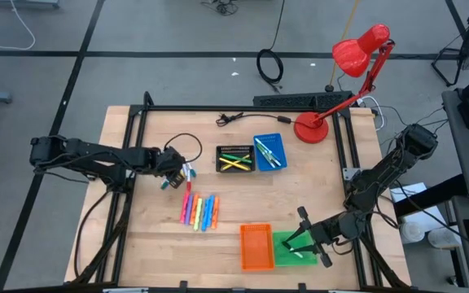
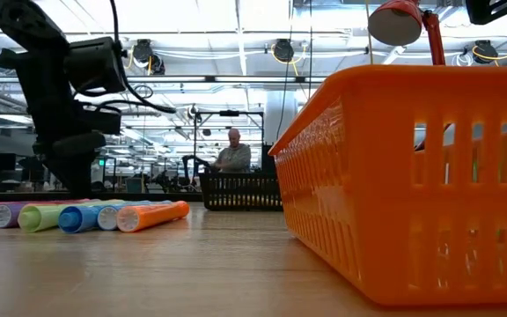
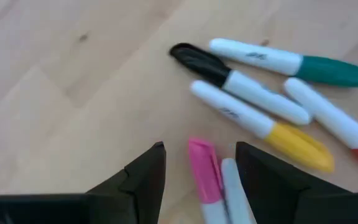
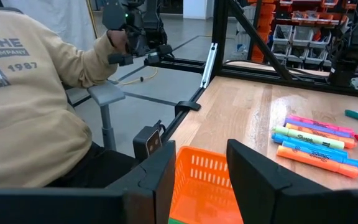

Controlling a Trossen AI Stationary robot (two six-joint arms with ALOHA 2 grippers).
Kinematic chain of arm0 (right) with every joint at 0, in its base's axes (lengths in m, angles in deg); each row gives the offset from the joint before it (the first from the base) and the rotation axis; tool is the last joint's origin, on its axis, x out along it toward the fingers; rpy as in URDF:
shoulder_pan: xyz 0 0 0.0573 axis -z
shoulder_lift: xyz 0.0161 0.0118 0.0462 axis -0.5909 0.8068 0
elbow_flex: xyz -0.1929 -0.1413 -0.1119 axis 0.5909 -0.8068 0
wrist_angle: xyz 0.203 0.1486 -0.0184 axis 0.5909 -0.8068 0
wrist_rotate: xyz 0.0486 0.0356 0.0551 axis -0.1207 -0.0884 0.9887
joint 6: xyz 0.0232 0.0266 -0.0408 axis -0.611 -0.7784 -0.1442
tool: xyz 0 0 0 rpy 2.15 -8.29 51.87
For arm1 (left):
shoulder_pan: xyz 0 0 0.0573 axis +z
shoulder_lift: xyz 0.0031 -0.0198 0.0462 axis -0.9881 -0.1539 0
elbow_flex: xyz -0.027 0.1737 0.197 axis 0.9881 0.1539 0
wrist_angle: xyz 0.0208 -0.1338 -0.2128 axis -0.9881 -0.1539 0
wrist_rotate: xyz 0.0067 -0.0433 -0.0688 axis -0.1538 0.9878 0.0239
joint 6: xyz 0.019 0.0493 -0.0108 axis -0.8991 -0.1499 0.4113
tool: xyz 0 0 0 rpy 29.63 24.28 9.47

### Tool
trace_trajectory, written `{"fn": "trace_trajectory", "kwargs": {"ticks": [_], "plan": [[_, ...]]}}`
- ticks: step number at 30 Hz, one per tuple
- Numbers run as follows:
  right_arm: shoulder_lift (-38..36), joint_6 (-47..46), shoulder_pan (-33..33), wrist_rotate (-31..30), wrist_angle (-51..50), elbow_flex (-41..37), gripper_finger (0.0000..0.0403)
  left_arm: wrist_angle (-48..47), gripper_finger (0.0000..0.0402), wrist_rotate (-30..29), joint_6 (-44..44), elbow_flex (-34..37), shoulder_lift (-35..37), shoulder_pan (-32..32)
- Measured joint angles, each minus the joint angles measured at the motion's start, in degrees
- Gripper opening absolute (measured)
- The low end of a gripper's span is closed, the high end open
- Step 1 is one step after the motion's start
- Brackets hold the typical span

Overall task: Pick & Place Markers
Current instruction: Put the pink highlighter pen into the green bin

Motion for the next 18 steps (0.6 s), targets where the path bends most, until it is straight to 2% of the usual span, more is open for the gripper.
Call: {"fn": "trace_trajectory", "kwargs": {"ticks": [4, 13, 18], "plan": [[0.0, 0.0, 0.0, 0.0, -0.3, 0.0, 0.0130, -5.5, 0.0200, 0.4, -0.2, -1.9, 0.1, 0.8], [0.0, 0.0, 0.0, 0.0, -0.4, 0.0, 0.0130, -17.5, 0.0200, 4.4, 17.3, -2.2, 0.1, -1.6], [0.0, 0.0, 0.0, 0.0, -0.4, 0.0, 0.0130, -19.2, 0.0200, 3.4, 18.8, -2.2, 0.1, -3.2]]}}
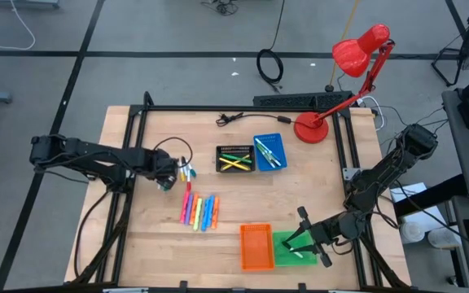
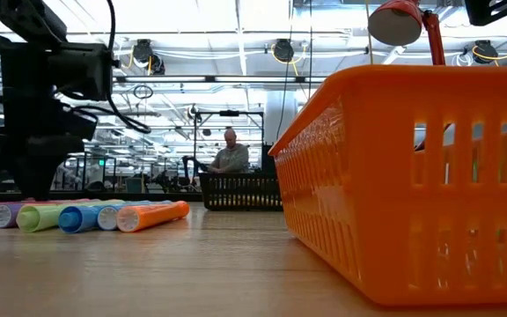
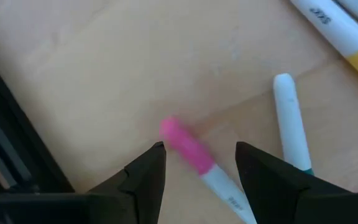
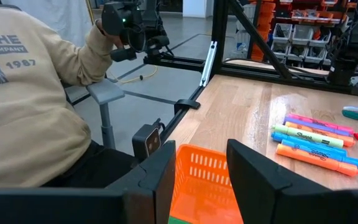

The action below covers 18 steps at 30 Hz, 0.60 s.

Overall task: Pick & Place Markers
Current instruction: Put the pink highlighter pen into the green bin

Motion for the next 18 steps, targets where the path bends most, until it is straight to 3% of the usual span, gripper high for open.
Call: {"fn": "trace_trajectory", "kwargs": {"ticks": [8, 18], "plan": [[0.0, 0.2, 0.0, 0.0, 0.0, 0.0, 0.0130, -1.1, 0.0200, 5.6, 10.8, 0.0, 0.0, -4.4], [0.0, -0.2, 0.0, 0.0, 0.0, 0.0, 0.0130, -0.5, 0.0200, 2.9, 16.8, 0.0, -0.1, -6.2]]}}
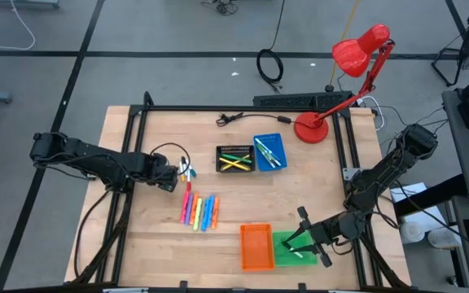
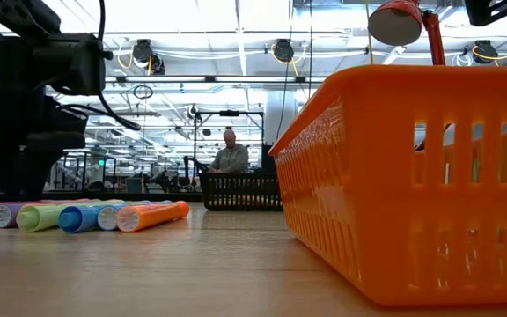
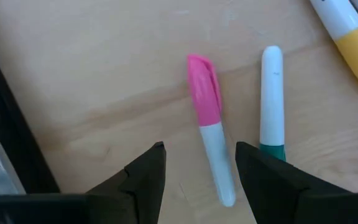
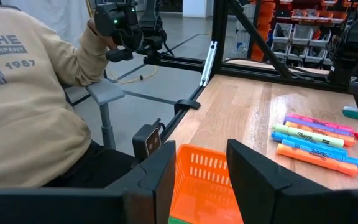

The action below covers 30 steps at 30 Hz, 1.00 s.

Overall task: Pick & Place Markers
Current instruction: Put the pink highlighter pen into the green bin

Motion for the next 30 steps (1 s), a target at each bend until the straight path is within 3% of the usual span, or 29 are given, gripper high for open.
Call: {"fn": "trace_trajectory", "kwargs": {"ticks": [15, 25, 30], "plan": [[0.0, -0.3, 0.0, 0.0, 0.0, 0.0, 0.0130, 4.9, 0.0191, 2.9, -1.8, 4.6, 0.2, 2.8], [0.0, -0.2, 0.0, 0.0, 0.0, 0.0, 0.0130, 7.3, 0.0038, 2.1, -8.3, 4.7, 0.2, 2.8], [0.0, -0.1, 0.0, 0.0, 0.0, 0.0, 0.0130, 9.3, 0.0033, 0.8, -17.9, 3.3, 0.0, 3.1]]}}
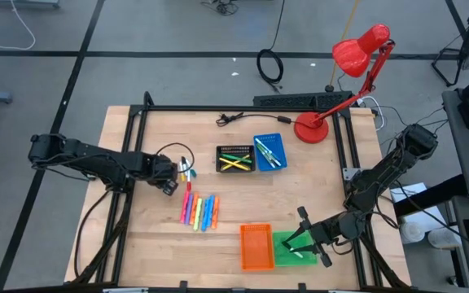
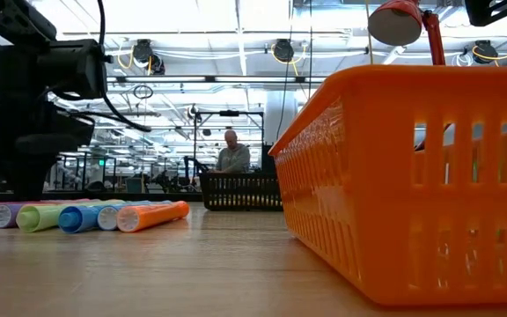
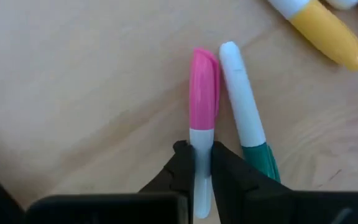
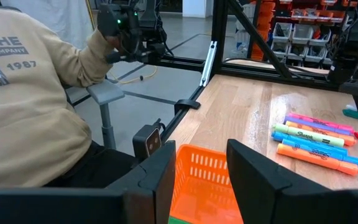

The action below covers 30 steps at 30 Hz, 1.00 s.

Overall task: Pick & Place Markers
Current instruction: Put the pink highlighter pen into the green bin

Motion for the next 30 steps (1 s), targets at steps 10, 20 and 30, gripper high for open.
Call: {"fn": "trace_trajectory", "kwargs": {"ticks": [10, 20, 30], "plan": [[0.0, -1.0, 3.3, -0.2, 0.1, 0.0, 0.0130, -2.1, 0.0033, -11.6, -7.3, -9.4, 0.0, -4.6], [0.0, 4.2, 15.7, 0.0, 7.8, 0.0, 0.0130, 27.0, 0.0036, -14.4, -40.1, -19.3, 0.0, -9.5], [0.7, 16.1, 27.7, 2.1, 11.9, 2.8, 0.0131, 60.9, 0.0034, 5.3, -66.3, -19.2, -4.5, -9.9]]}}
